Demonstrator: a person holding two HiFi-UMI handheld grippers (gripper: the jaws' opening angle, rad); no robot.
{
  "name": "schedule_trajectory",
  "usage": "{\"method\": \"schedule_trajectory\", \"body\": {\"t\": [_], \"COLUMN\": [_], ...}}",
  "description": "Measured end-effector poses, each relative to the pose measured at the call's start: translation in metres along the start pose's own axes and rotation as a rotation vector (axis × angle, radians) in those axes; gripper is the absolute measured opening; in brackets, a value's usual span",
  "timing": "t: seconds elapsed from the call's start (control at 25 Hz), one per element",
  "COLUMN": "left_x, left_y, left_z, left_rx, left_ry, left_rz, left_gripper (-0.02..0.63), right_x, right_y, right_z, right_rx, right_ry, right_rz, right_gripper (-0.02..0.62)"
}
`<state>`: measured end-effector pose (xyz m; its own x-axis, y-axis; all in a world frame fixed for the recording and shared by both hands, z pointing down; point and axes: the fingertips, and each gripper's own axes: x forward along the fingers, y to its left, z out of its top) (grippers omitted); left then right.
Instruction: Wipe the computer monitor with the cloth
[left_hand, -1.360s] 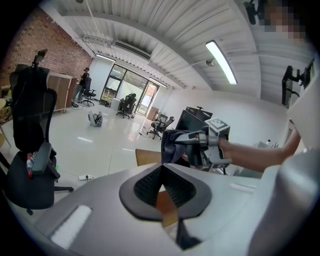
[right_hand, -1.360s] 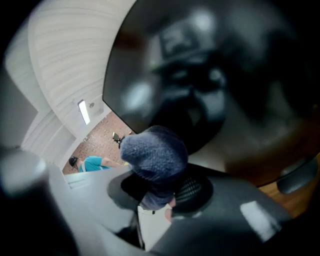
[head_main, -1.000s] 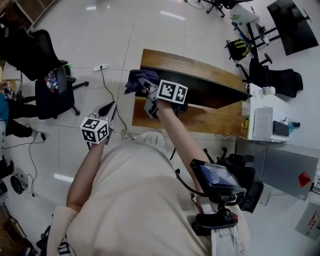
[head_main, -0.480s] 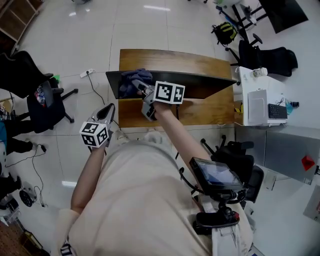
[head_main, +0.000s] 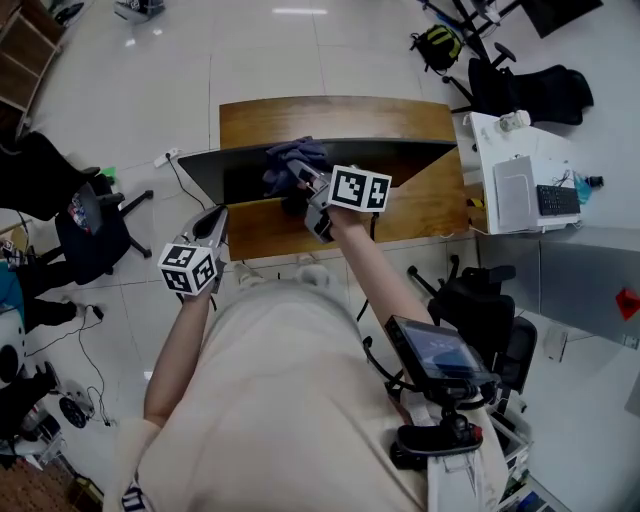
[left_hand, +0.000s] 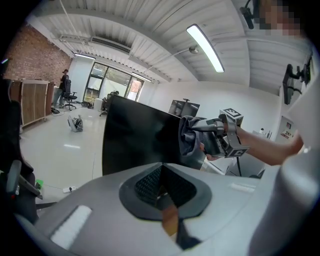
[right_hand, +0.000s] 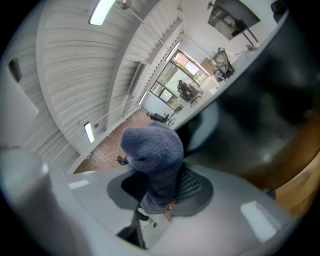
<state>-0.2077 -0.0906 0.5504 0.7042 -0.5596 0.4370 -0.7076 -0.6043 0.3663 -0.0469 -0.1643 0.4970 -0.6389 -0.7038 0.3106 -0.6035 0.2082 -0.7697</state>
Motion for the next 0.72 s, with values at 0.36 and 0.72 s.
{"method": "schedule_trajectory", "body": {"t": [0.36,0.72], "left_x": [0.02,0.035], "left_y": [-0.017,-0.035], "left_z": [0.012,0.016], "left_rx": [0.043,0.069], "left_ry": [0.026,0.053], "left_rz": [-0.049,-0.043], "left_gripper": [-0.02,-0.02], "right_x": [-0.026,-0.047], "right_y": [-0.027,-0.046], "right_z": [0.017,0.028], "right_rx": [-0.106,-0.196], "right_ry": [-0.01,-0.007], "right_rz": [-0.126,-0.179], "right_gripper": [0.106,0.106]}}
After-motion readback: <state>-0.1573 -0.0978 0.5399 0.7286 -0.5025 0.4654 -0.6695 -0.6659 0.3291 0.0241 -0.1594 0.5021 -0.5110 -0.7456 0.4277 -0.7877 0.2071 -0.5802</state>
